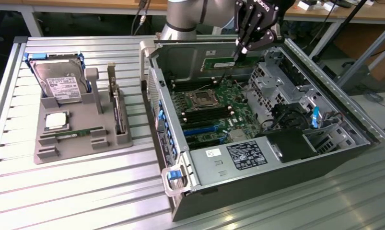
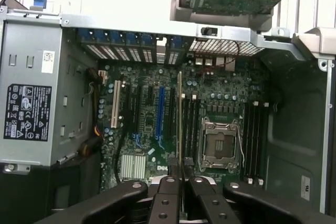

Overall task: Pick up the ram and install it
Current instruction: 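Pick up the ram and move it above insertion slot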

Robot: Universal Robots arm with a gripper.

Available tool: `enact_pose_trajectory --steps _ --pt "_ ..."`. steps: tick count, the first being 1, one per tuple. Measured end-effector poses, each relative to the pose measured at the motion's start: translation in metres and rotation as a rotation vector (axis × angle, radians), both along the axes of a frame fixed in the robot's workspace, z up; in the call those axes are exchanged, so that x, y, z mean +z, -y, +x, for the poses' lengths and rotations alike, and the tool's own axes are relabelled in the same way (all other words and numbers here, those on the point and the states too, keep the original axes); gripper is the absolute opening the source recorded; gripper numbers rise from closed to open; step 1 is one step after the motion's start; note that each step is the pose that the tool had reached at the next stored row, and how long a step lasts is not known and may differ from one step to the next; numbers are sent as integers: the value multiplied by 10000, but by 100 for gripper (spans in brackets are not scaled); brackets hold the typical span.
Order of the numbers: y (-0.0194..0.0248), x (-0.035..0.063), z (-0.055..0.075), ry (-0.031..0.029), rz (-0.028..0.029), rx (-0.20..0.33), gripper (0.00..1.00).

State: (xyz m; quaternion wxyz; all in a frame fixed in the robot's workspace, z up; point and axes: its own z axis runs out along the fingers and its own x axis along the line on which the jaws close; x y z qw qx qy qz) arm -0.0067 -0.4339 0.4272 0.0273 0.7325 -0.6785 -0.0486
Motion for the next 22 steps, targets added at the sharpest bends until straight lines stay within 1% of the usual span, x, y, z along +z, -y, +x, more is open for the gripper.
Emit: enact_pose_trajectory --steps 9,14,19,22 --pt "0 0 162 -32 7 0 13" --pt "0 0 287 -59 14 0 13" --pt "0 0 355 -74 17 0 13" --pt "0 0 433 -91 20 -1 13"
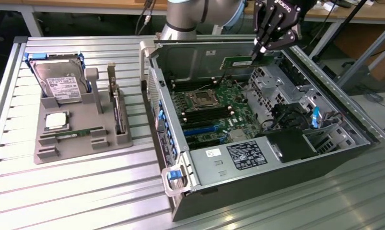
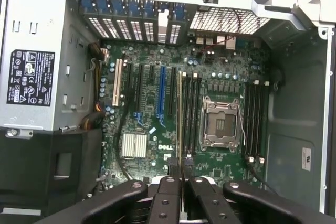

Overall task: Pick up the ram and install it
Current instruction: 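Pick up the ram and move it above insertion slot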

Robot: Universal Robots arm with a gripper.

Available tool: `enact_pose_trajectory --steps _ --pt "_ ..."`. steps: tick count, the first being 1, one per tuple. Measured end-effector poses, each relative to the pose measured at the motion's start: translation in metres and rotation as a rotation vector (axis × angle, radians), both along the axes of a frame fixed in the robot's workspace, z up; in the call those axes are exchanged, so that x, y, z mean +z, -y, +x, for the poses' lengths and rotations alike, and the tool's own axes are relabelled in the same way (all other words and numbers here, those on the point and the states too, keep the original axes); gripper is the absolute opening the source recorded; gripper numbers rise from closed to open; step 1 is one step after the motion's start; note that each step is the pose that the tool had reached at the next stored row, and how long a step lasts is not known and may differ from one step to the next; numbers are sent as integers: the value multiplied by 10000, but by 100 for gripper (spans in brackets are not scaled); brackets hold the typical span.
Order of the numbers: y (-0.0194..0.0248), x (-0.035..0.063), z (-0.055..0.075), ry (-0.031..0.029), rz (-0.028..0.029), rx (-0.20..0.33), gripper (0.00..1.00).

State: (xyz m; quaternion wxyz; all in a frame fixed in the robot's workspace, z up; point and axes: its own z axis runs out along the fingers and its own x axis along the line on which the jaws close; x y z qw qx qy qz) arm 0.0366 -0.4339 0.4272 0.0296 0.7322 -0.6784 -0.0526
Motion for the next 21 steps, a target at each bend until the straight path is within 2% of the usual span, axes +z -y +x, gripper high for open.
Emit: enact_pose_trajectory --steps 7,17,21 --pt "0 0 131 -30 4 0 13" --pt "0 0 438 -98 9 0 13" --pt "0 0 449 -100 11 0 13"
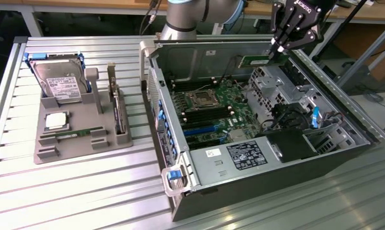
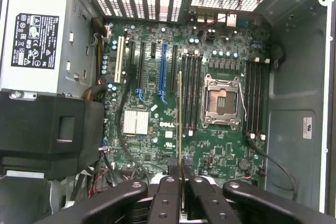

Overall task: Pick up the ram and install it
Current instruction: 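Pick up the ram and move it above insertion slot, then insert the ram into the slot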

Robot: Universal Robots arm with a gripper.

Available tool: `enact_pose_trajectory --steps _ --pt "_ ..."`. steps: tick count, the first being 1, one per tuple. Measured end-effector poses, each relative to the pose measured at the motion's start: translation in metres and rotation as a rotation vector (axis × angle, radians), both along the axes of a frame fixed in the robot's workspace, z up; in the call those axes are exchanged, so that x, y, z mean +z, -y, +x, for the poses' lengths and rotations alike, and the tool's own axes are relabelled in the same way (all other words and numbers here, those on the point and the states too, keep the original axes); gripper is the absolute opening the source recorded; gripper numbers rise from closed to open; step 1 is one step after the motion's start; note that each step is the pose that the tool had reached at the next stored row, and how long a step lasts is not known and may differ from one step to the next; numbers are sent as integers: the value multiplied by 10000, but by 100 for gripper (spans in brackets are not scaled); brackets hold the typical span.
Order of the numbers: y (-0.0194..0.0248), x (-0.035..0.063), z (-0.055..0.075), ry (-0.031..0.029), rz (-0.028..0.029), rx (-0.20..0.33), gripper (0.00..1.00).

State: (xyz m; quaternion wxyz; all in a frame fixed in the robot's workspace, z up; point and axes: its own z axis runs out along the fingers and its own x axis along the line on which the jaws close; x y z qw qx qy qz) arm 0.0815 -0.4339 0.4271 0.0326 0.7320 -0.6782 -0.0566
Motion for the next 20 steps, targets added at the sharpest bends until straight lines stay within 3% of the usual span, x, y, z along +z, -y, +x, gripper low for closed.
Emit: enact_pose_trajectory --steps 8,12,20 --pt "0 0 -2 0 0 1 13" --pt "0 -26 -118 0 0 -6 13" --pt "0 -114 -223 0 -2 -6 13"
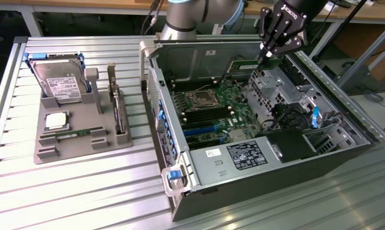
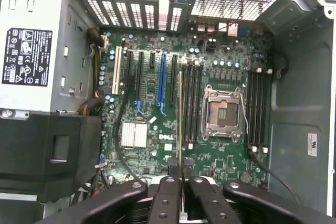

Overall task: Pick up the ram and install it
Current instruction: 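Insert the ram into the slot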

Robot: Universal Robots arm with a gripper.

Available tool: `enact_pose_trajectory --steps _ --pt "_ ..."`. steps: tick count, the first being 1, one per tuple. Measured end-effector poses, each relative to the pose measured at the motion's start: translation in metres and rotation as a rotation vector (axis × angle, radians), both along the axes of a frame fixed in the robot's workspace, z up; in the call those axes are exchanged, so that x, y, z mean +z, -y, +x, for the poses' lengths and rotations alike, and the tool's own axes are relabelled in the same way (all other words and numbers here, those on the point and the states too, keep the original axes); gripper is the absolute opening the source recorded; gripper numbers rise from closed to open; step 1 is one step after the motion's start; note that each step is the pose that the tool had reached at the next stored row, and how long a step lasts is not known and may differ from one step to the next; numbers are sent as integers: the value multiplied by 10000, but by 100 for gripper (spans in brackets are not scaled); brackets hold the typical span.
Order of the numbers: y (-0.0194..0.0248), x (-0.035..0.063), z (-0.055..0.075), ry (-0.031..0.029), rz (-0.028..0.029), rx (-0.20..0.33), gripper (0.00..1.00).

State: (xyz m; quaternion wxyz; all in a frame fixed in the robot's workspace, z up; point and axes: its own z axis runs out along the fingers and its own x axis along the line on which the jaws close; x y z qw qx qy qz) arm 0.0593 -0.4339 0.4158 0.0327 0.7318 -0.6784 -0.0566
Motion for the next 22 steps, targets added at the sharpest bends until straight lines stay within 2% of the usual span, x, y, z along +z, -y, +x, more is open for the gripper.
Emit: enact_pose_trajectory --steps 7,22 --pt "0 -66 -63 0 2 -1 13" --pt "0 -201 -81 0 6 -2 13"
